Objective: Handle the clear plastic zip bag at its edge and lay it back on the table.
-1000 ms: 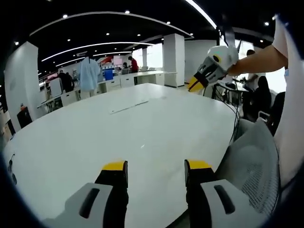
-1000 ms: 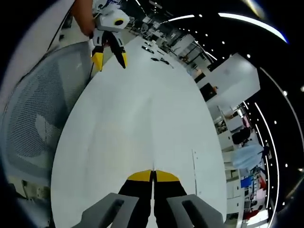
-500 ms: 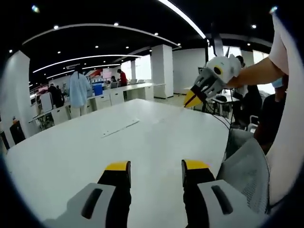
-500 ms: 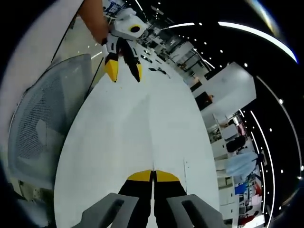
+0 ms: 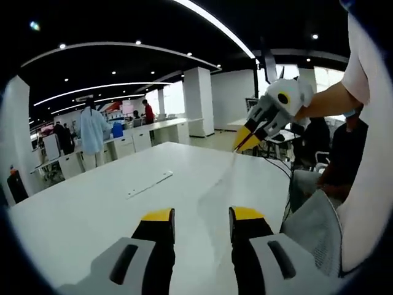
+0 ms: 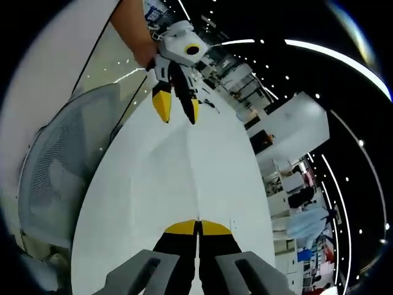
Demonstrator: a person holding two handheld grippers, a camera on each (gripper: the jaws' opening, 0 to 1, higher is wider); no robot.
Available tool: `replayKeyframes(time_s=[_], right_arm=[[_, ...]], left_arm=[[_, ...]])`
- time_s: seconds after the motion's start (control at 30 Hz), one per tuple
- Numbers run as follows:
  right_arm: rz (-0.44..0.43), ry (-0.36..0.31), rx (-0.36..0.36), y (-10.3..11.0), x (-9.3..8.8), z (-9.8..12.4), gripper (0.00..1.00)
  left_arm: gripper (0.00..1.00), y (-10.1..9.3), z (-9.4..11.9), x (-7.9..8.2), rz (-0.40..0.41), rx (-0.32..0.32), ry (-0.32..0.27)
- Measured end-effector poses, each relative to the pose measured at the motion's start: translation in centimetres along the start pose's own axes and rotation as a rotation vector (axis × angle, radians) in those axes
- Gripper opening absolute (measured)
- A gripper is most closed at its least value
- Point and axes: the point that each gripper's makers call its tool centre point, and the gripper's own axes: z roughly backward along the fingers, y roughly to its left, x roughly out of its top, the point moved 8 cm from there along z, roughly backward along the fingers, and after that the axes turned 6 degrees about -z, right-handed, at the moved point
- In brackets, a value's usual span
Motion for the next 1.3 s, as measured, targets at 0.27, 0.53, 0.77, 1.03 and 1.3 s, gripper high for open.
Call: replayKeyframes(time_s=[0.27, 0.53, 0.77, 1.03, 1.3], right_arm=[[0.014, -0.016, -0.006, -0.1, 0.9, 0.6, 0.0], [0.021, -0.021, -0.013, -0.1, 1.2, 1.0, 0.0], [0.019, -0.015, -0.01, -0.1, 1.0, 1.1, 0.0], [0.011, -0.007, -0.008, -0.1, 0.6, 1.2, 0.0], [0.023, -0.007, -0.008, -0.1, 0.8, 1.2, 0.0]], left_arm=[[0.19, -0.5, 0.1, 0.8, -0.008, -0.048, -0.016], [0.09, -0.7, 0.2, 1.2, -0.022, -0.072, -0.018], [0.07, -0.9, 0.4, 1.9, -0.027, -0.093, -0.04], [0.03, -1.4, 0.5, 2.6, -0.039, -0.115, -0.059], [0.11, -0.8, 0.4, 2.2, -0.061, -0.081, -0.048]])
